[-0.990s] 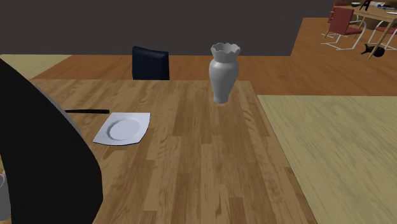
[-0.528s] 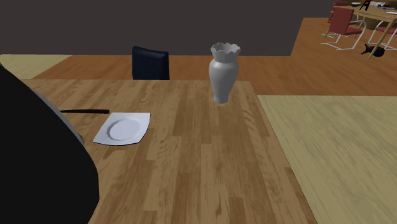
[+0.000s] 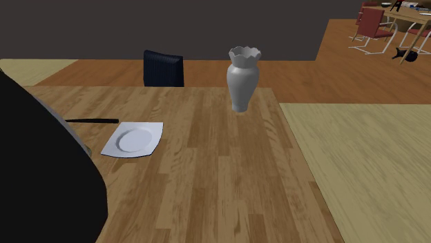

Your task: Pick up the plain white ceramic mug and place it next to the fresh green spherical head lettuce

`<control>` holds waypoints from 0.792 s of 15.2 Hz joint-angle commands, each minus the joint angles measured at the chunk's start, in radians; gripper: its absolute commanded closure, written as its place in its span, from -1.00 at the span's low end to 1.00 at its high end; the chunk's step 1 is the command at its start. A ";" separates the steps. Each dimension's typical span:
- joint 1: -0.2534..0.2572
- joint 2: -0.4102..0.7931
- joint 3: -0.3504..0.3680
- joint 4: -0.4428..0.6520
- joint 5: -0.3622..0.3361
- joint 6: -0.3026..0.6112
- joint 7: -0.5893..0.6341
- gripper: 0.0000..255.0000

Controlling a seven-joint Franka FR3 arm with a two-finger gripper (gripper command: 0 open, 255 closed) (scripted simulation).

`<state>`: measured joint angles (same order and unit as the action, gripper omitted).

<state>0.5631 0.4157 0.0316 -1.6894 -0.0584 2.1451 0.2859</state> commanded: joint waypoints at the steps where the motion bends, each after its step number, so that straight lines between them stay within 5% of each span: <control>1: 0.000 -0.015 0.001 0.013 0.001 -0.027 -0.001 -1.00; 4: 0.002 -0.050 0.002 0.055 0.004 -0.106 -0.003 -1.00; 12: 0.002 -0.050 0.002 0.056 0.004 -0.106 -0.003 -1.00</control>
